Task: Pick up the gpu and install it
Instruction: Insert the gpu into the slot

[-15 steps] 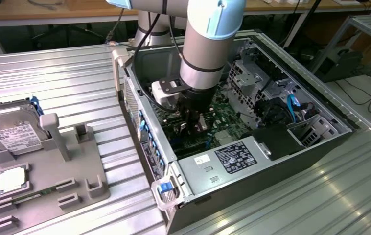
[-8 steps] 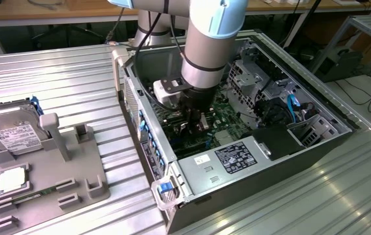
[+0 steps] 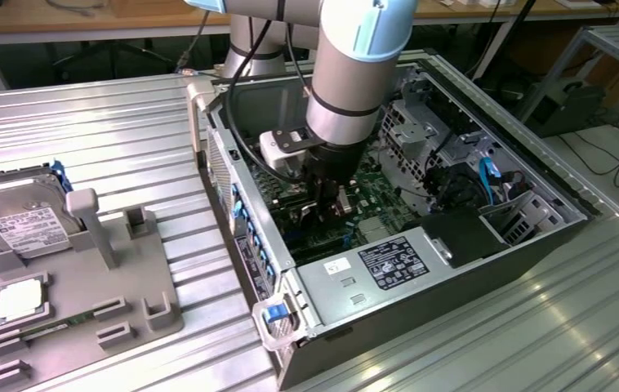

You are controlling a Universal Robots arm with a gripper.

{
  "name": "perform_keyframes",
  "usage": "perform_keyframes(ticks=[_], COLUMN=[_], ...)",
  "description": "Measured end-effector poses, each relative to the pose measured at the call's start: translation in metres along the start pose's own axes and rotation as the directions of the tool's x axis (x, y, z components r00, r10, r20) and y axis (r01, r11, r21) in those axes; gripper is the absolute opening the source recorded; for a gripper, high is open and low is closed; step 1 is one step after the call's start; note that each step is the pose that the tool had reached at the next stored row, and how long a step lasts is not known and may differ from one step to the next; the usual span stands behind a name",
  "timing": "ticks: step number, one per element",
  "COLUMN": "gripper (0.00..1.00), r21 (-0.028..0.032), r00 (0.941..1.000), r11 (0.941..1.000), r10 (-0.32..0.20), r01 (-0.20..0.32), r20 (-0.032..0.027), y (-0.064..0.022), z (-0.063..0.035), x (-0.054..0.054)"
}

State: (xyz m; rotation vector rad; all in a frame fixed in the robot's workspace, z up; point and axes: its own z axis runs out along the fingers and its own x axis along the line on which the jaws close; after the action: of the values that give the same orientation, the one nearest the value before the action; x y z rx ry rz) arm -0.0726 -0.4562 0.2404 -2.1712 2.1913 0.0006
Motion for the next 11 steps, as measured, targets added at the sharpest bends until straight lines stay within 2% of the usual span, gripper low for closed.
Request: perform_keyframes(ticks=[7,9,11], gripper=[0.36,0.29,0.28], r21=[-0.0001,-0.0003,-0.0004], r00=[1.0,1.0,1.0], r11=[1.0,1.0,1.0], r10=[0.0,0.0,0.0], r01=[0.0,0.0,0.0], r20=[-0.0001,-0.0013,-0.0007], y=[0.0001,0.0001,0.0001], z=[0.0,-0.0004,-0.0003], x=[-0.0001,0.0001,0.0001])
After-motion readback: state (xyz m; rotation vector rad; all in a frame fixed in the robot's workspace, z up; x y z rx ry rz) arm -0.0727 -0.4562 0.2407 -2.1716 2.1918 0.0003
